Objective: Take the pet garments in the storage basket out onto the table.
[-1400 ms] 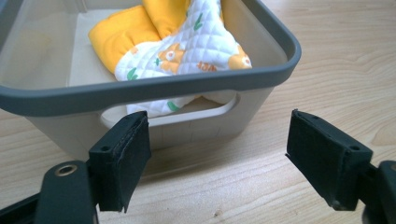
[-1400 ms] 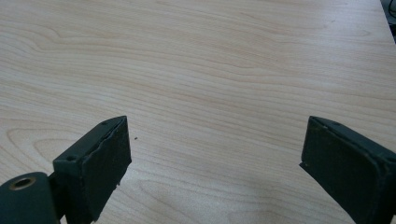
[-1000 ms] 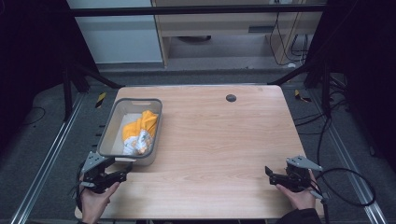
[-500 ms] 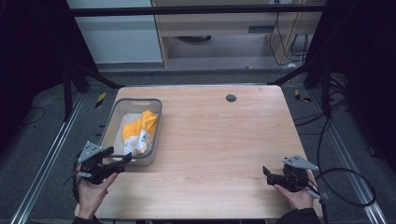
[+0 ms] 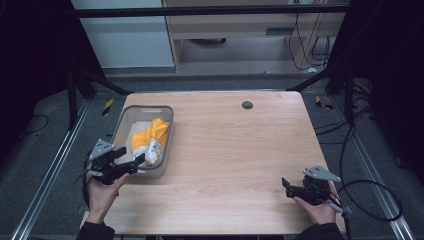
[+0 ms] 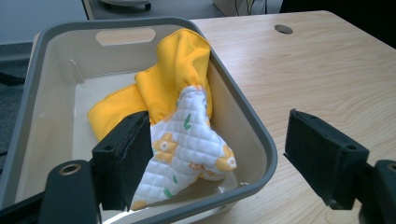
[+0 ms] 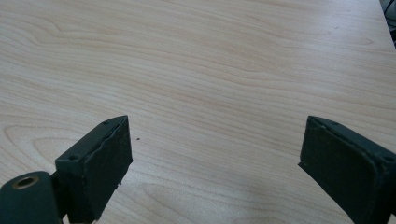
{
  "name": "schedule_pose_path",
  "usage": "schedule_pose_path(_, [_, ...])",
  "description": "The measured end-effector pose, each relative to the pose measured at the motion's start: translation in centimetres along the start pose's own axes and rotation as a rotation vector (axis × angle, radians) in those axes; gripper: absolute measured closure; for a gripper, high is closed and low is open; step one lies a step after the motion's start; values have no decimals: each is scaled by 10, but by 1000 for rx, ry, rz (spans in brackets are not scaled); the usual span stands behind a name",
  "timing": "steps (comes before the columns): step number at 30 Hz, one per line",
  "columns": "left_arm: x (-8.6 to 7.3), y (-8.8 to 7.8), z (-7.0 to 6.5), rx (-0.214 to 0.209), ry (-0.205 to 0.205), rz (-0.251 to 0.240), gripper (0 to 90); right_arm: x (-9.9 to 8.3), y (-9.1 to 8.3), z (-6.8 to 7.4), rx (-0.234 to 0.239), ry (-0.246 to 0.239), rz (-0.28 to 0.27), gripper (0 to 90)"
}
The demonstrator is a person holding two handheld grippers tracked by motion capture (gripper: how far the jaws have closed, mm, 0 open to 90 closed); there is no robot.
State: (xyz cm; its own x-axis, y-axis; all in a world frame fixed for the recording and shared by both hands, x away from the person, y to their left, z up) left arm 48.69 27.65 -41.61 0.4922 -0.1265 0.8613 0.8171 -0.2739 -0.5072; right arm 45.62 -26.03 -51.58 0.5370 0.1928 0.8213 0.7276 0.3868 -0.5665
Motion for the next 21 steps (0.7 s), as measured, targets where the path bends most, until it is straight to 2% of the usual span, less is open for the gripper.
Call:
schedule_pose_path(3, [2,3,2,-3,-3,5,225,0,0,1,3,10,5,91])
schedule_pose_path(10, [8,15,9,4,-6,34,226,0,1,-1,-8,0,6,90])
schedule_pose_path(21, [15,32,12,15,2,72,228,0,1,0,-7,4,8,91])
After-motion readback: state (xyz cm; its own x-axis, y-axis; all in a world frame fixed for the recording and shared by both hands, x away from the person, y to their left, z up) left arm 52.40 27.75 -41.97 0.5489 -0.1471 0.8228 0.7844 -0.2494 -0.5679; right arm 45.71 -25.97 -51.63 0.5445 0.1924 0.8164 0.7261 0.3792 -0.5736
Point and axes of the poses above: each handheld gripper's, and its own axes: y roughly forward along the jaws, x roughly out of its top, z roughly to its left, the point moved 5 cm from there along y, roughly forward along the jaws, and after that the axes turned 8 degrees about x, right-handed, at the moved point
